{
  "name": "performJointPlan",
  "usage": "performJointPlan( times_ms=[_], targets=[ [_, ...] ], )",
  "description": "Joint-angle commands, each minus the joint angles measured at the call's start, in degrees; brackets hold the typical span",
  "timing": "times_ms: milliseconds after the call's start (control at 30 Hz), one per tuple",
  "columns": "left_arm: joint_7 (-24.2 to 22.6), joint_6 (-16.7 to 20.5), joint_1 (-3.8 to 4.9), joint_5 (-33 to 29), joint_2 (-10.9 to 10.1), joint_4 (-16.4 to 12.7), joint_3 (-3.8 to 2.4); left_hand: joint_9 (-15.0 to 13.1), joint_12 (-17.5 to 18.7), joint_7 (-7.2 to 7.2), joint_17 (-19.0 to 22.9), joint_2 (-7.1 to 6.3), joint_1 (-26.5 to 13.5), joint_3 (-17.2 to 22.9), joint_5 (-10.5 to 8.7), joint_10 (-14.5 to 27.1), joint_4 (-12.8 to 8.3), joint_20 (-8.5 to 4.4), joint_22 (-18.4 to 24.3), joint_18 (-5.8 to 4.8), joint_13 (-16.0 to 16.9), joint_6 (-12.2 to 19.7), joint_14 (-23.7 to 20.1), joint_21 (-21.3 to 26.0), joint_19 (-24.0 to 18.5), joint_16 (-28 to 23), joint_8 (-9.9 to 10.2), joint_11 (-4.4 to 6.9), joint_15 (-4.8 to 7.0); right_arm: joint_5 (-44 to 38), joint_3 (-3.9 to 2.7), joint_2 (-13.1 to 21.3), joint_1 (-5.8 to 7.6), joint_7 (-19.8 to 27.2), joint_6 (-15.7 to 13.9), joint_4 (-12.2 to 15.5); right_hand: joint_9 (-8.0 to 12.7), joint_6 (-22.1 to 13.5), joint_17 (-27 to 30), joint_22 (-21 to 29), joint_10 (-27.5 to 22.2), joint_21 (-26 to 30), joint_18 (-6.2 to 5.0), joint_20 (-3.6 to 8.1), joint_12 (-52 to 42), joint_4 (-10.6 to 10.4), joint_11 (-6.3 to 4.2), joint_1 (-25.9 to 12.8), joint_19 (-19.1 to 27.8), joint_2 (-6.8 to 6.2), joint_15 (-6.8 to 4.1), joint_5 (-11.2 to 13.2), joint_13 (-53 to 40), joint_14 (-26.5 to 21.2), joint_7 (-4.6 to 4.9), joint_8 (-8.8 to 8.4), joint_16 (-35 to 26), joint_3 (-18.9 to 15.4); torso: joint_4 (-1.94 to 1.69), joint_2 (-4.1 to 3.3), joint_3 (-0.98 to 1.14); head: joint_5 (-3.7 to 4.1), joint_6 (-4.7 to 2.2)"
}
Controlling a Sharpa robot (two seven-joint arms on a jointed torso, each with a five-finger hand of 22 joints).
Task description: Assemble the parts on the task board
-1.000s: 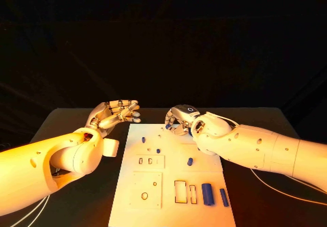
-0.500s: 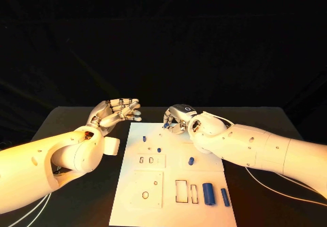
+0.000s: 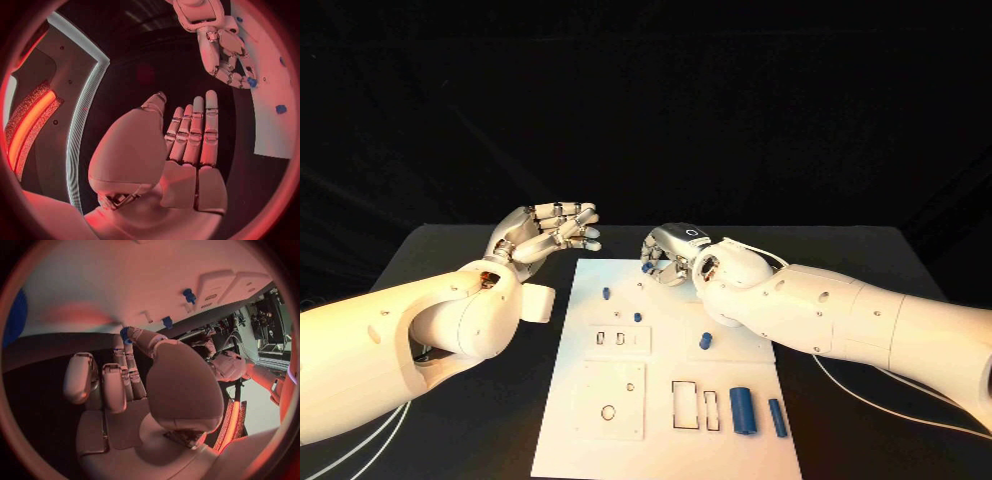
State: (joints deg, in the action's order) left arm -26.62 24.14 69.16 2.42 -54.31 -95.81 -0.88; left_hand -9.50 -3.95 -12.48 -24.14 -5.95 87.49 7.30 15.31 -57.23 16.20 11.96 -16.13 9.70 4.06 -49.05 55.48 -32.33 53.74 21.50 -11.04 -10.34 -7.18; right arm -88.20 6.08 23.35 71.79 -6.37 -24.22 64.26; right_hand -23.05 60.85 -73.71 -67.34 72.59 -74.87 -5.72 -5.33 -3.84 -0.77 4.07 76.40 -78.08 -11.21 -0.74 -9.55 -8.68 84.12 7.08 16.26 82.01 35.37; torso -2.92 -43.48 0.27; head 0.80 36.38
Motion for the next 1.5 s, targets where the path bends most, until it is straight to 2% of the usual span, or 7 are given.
performJointPlan(
  times_ms=[33,700,1267,1333,1433,1467,1500],
  targets=[
    [-0.14,-0.94,0.18,-0.20,0.06,-0.13,-0.04,-0.06,0.28,-1.08,-0.07,-0.07,0.40,0.30,-0.34,0.28,0.00,0.12,-0.07,0.53,-0.07,0.29,-0.37,-0.28,-0.43,0.38,0.33,-0.07,0.09,-0.12,0.06,-0.35,-0.12,0.85,1.54,-0.24,-1.84,-0.12,-0.03,0.05,0.41,-0.25,0.95,0.24,0.16,0.23,-0.53,0.74,0.19,1.07,-0.12,-0.39,-0.04,2.97,0.29,0.03,0.22,0.06,0.08,-0.02,0.01,-0.14,0.09],
    [-0.01,-0.97,0.40,-0.33,0.00,-0.08,-0.03,-0.08,0.27,-1.12,-0.33,-0.18,0.48,0.37,-0.42,0.48,0.05,0.16,-0.32,0.51,-0.09,0.42,-0.72,-0.67,-0.82,0.45,0.42,-0.12,0.03,0.64,0.29,-1.08,-0.19,0.84,0.55,-2.32,-1.21,-9.27,8.22,10.33,-13.53,8.35,-1.39,-2.39,-0.09,0.23,2.69,-1.60,7.16,-2.62,2.64,1.61,3.24,0.64,2.69,-5.57,-3.59,-0.07,0.16,-0.02,-0.01,-0.26,0.06],
    [0.04,-1.10,0.40,-0.70,-0.91,0.09,-0.01,-0.08,0.29,-1.14,-0.40,-0.21,0.49,0.38,-0.44,0.60,0.07,0.19,-0.39,0.49,-0.10,0.50,-0.93,-0.77,-1.02,0.41,0.46,-0.16,-0.02,5.75,-0.45,16.25,1.50,0.17,-0.22,14.30,-1.43,-7.64,7.26,6.42,-8.33,6.52,-0.55,-1.66,-5.87,-1.64,1.54,-0.97,4.02,-3.08,1.75,0.71,2.73,1.25,2.25,-6.37,-2.68,-6.11,1.48,0.74,0.28,-0.57,-0.11],
    [0.03,-1.19,0.39,-0.72,-0.85,0.23,0.00,-0.08,0.29,-1.14,-0.40,-0.21,0.49,0.38,-0.44,0.60,0.07,0.19,-0.39,0.49,-0.10,0.50,-0.93,-0.77,-1.02,0.41,0.46,-0.16,-0.02,7.25,-0.57,18.02,1.85,0.20,1.11,15.17,-1.43,-7.94,5.26,3.62,0.41,4.51,-0.04,-0.75,-10.79,-4.21,-0.36,-4.59,2.37,-5.18,0.33,-1.38,0.05,1.79,1.14,-6.86,-1.48,-10.39,1.68,0.86,0.33,-0.54,-0.13],
    [0.02,-1.30,0.38,-0.74,-0.68,0.47,0.01,-0.08,0.29,-1.14,-0.40,-0.21,0.49,0.38,-0.44,0.60,0.07,0.19,-0.39,0.49,-0.10,0.50,-0.93,-0.77,-1.02,0.41,0.46,-0.16,-0.02,9.06,-0.65,19.54,2.11,0.11,3.25,15.22,-1.86,-7.97,3.15,0.91,7.01,2.69,0.55,0.67,-19.85,-5.27,-1.70,-2.10,0.79,-4.44,-0.88,-1.82,-7.44,2.31,0.45,-7.06,-0.25,-19.44,1.84,0.97,0.33,-0.43,-0.12],
    [0.01,-1.33,0.38,-0.76,-0.61,0.56,0.01,-0.08,0.29,-1.14,-0.40,-0.21,0.49,0.38,-0.44,0.60,0.07,0.19,-0.39,0.49,-0.10,0.50,-0.93,-0.77,-1.02,0.41,0.46,-0.16,-0.02,9.85,-0.67,19.99,2.18,0.05,4.19,15.00,-3.32,-9.02,0.01,-1.28,2.40,1.44,1.09,1.17,-51.97,-8.50,-1.57,2.62,-0.33,-0.92,-1.16,-4.74,-41.37,2.85,0.42,-5.78,1.57,-29.67,1.86,0.97,0.35,-0.42,-0.10],
    [0.01,-1.35,0.37,-0.78,-0.57,0.62,0.01,-0.08,0.29,-1.14,-0.40,-0.21,0.49,0.38,-0.44,0.60,0.07,0.19,-0.39,0.49,-0.10,0.50,-0.93,-0.77,-1.02,0.41,0.46,-0.16,-0.02,10.26,-0.68,20.21,2.22,0.02,4.70,14.79,-3.58,-9.47,-2.52,-2.54,4.58,0.67,1.13,0.73,-61.32,-10.45,-1.09,4.19,-0.94,-0.71,-0.55,-4.75,-51.71,3.35,0.53,-5.45,2.74,-31.25,1.86,0.95,0.38,-0.46,-0.08]
  ],
)
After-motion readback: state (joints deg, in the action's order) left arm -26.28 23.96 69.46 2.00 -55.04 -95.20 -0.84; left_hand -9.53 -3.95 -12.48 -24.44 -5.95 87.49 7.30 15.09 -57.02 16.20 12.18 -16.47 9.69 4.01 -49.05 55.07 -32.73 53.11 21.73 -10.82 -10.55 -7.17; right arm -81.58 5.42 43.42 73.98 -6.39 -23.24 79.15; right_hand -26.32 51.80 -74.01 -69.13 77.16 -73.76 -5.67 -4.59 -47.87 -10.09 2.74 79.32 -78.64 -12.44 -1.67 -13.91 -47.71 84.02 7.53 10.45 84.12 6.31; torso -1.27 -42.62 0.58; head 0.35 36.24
